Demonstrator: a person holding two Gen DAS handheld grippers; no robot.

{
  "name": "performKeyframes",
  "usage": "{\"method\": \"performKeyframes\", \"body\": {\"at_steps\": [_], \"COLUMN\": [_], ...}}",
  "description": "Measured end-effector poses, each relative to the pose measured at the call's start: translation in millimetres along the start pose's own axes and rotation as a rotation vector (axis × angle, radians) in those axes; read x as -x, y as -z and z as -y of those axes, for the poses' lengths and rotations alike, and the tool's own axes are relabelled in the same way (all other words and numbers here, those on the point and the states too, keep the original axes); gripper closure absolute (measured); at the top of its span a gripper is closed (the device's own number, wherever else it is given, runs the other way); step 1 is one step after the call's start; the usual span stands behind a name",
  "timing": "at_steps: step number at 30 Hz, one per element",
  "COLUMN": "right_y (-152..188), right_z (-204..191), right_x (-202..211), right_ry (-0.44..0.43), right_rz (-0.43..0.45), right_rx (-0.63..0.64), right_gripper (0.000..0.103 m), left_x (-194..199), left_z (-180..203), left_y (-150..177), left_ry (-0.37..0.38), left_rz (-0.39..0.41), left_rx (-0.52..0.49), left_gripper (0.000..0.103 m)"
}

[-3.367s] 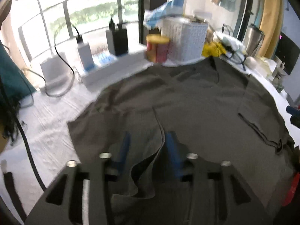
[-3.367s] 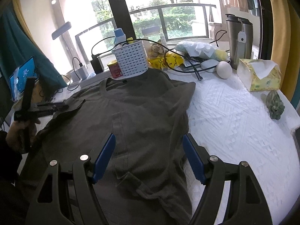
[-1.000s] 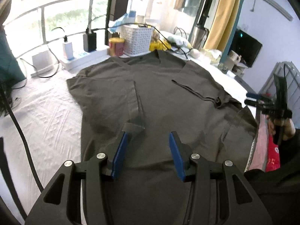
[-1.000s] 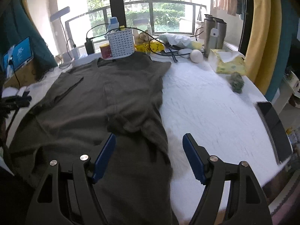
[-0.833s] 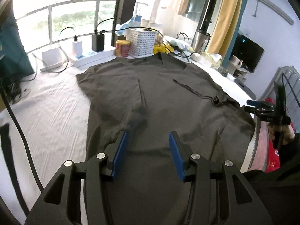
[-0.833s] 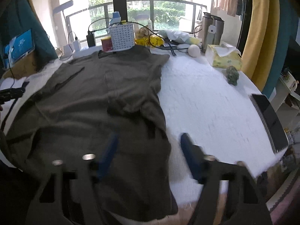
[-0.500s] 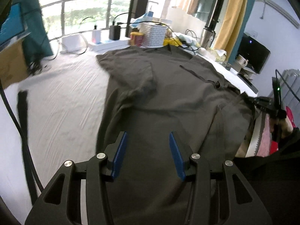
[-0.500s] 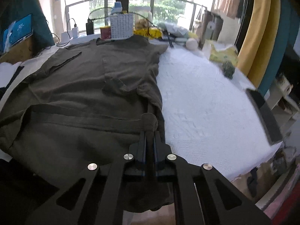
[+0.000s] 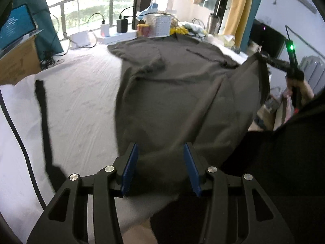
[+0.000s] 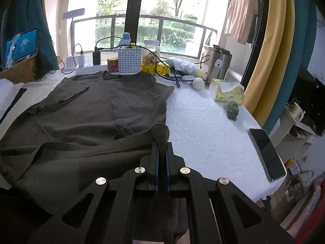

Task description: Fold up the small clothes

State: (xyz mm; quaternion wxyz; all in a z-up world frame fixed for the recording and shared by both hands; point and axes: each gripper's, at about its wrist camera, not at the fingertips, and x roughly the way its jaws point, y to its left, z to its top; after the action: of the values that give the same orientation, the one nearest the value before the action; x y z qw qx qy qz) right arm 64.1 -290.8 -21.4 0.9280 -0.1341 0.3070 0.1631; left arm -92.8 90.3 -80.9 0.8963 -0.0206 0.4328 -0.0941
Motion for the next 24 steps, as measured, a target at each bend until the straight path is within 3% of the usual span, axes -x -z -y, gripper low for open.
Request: {"method": "performKeyframes", "body": {"at_steps": [7, 17, 20, 23, 24], "right_y": [4, 3, 1, -2, -3], "right_z": [-2, -5, -4, -3, -1], "right_x": [-11, -15, -13, -12, -12], "right_ry": [-0.008, -0.041, -0.046, -0.047, -0.047], "right_rz": [-0.027, -0.014, 0.001, 0.013, 0.016], "right_rx": [-0.019, -0.036, -0.04, -0.04, -0.041], "right_gripper": [0.098, 0.098, 0.098, 0.098, 0.098], "left_x": [19, -15, -25, -29, -31], "left_z": [-14, 22, 20, 9, 7], "left_y": [25, 14, 4, -6, -8], "left_ry": [-0.113, -0.206, -0.216, -0.144, -0.135], "left_rz": [-0.038, -0.055, -0.029, 0.005, 0.011], "left_rx": [0.005, -0.246, -0.242, -0.173, -0.162], "left_gripper": [0.054, 0.054, 0.054, 0.054, 0.064]}}
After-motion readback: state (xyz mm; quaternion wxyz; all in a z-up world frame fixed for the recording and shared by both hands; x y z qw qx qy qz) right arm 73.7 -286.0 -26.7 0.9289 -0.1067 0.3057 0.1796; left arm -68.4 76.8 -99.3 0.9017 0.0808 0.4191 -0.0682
